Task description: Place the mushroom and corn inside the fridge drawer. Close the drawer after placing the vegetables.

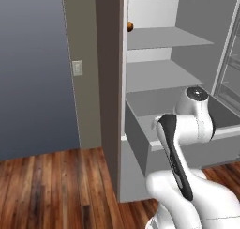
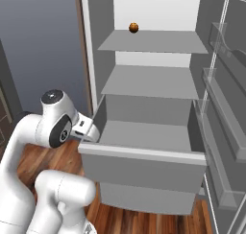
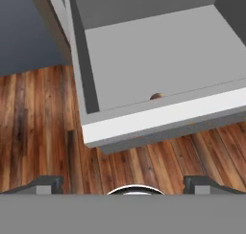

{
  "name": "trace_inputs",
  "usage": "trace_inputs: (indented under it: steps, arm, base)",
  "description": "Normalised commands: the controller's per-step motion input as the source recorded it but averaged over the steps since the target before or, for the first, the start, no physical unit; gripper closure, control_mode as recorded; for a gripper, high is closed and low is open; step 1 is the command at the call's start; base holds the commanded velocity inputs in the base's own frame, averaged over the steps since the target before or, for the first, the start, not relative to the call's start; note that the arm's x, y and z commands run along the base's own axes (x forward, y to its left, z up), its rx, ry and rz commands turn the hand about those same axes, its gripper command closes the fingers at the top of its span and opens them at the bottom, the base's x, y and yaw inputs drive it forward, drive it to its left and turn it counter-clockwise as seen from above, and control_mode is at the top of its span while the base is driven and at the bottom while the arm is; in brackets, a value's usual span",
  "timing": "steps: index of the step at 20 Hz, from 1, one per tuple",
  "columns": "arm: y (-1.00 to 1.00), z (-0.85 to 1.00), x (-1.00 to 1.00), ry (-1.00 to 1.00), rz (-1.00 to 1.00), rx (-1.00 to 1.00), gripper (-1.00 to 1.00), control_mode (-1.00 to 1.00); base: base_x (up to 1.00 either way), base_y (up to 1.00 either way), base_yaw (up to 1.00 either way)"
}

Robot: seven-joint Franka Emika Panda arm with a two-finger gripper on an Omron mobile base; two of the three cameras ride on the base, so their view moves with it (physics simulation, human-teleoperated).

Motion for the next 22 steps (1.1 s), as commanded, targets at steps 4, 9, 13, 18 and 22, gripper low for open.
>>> trace_inputs:
  steps: [4,9,13,18,22]
  arm:
    - [0.02,0.00,-0.02,0.00,0.00,-0.01,-1.00,-1.00]
    - [0.00,0.00,-0.08,-0.01,0.00,0.00,-1.00,1.00]
    - [0.00,0.00,0.00,0.00,0.00,0.00,-1.00,1.00]
    - [0.00,0.00,0.00,0.00,0.00,0.00,-1.00,1.00]
    - [0.00,0.00,0.00,0.00,0.00,0.00,-1.00,1.00]
  base:
    - [0.00,0.00,0.00]
    - [-0.71,0.05,-0.13]
    - [-1.00,0.19,-0.43]
    - [-0.91,0.06,-0.64]
    - [-0.20,-0.09,-0.84]
